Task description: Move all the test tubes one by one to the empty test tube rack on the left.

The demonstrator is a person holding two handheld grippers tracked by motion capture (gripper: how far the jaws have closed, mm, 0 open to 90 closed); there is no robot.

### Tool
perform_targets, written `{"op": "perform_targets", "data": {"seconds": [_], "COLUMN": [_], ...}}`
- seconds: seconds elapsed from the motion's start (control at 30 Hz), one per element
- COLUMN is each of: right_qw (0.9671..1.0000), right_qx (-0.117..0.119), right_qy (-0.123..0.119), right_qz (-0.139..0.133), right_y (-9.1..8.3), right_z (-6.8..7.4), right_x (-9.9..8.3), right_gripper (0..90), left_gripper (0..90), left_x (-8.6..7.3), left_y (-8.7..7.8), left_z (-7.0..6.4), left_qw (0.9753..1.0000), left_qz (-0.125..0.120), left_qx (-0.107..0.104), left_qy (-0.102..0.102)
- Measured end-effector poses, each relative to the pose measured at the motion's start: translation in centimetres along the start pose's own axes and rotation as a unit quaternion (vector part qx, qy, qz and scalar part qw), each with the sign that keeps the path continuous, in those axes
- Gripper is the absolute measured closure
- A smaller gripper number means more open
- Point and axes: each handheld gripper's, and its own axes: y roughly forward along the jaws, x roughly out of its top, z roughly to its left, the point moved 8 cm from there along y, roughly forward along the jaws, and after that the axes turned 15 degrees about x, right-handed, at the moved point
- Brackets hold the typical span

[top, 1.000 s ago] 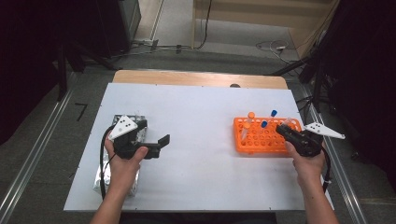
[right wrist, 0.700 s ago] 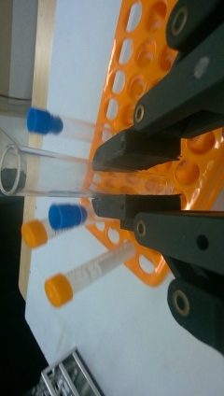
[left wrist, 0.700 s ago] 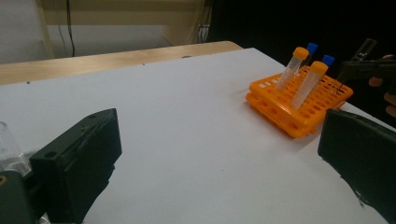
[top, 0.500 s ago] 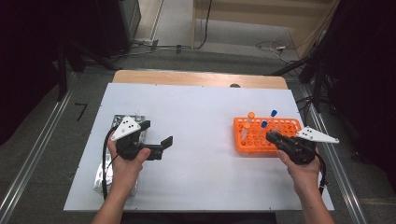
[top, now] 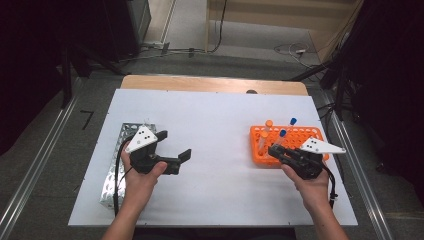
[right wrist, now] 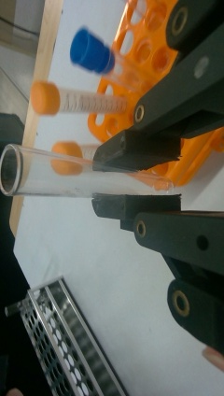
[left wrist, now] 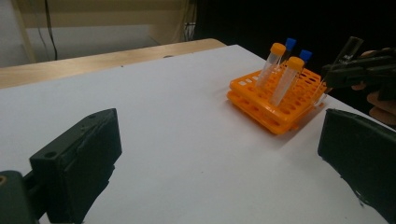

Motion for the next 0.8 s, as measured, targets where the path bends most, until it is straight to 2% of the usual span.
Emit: {"op": "perform_targets", "data": {"seconds": [0.2,0.37,0.7,0.8], "right_qw": [0.9994,0.9986,0.9953,0.994], "right_qx": [0.026,0.041,0.081,0.09], "right_qy": [-0.01,-0.017,-0.031,-0.037], "right_qz": [0.019,0.029,0.044,0.05], "right_y": [1.6,2.8,5.4,6.0], "right_z": [1.4,2.4,4.8,5.5], "right_x": [-0.2,-0.3,-0.2,-0.3], "right_gripper": [74.1,74.2,74.2,74.2], "left_gripper": [0.0,0.8,1.1,5.6], "left_x": [0.0,-0.1,-0.1,-0.2], "left_y": [0.2,0.4,0.7,1.0], "left_z": [-0.7,-1.6,-3.3,-4.0], "left_qw": [1.0,0.9996,0.9987,0.9986], "left_qz": [0.002,0.003,0.006,0.009], "left_qx": [-0.01,-0.026,-0.051,-0.052], "left_qy": [0.002,0.005,0.007,0.008]}}
